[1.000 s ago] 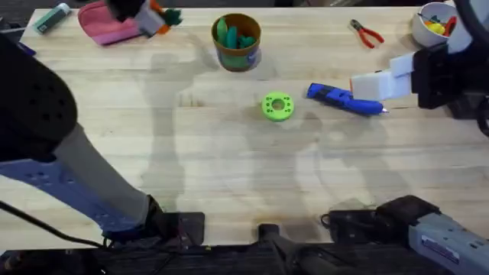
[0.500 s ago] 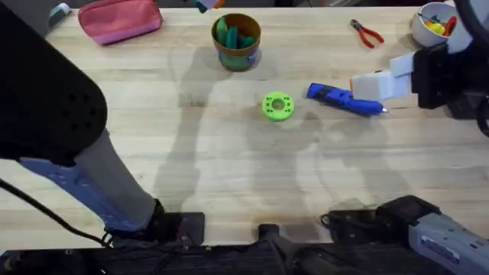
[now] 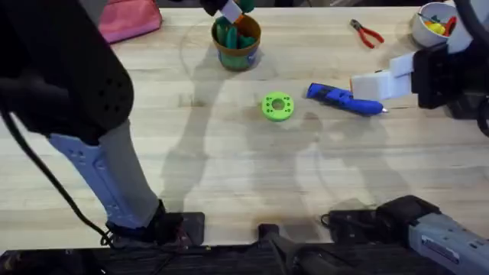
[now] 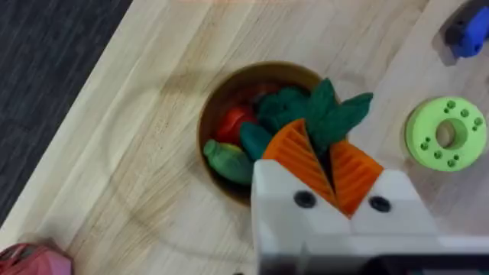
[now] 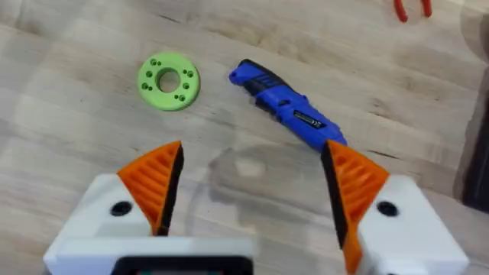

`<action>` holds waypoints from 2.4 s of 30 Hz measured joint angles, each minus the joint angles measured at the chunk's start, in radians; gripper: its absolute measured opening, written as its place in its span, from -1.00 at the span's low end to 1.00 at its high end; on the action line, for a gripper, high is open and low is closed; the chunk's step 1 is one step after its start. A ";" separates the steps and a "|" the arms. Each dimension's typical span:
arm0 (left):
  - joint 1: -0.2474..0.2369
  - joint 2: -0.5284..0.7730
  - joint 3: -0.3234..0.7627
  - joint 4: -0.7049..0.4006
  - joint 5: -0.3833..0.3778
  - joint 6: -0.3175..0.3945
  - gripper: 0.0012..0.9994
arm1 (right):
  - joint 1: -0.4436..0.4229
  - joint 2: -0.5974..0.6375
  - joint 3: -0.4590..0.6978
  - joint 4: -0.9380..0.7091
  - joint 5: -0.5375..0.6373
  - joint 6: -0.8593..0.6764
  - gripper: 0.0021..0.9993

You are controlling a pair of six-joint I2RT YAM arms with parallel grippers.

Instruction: Pick up the gripper from the table and insert it into the empty holder that is missing its gripper. Then pick up a screw, insert it into the mounting hole, and use the screwdriver to tighten it. Finally, clean up the table by picking up the vegetable and placing it into the bucket.

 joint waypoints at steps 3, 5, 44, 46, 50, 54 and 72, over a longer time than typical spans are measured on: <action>-0.011 0.025 0.000 0.020 0.001 -0.037 -0.96 | 0.000 0.000 0.000 0.000 0.000 0.000 0.99; -0.016 0.042 0.000 0.028 0.002 -0.063 -0.96 | 0.000 0.000 0.000 0.000 0.000 0.000 0.99; -0.070 -0.241 0.064 -0.199 -0.189 -0.269 0.98 | 0.000 0.000 0.000 -0.004 0.000 0.000 0.99; -0.069 -0.273 0.066 -0.253 -0.213 -0.286 0.98 | 0.000 0.000 0.000 -0.004 0.000 0.000 0.99; -0.070 -0.311 0.066 -0.365 -0.247 -0.308 0.98 | 0.000 0.000 0.000 -0.004 0.000 0.000 0.99; -0.069 -0.363 0.022 -0.392 -0.289 -0.332 0.98 | 0.000 0.000 0.000 -0.004 0.000 0.000 0.99; -0.069 -1.024 -0.871 -0.173 -0.364 -0.540 0.98 | 0.000 0.000 0.000 -0.031 0.000 0.001 0.99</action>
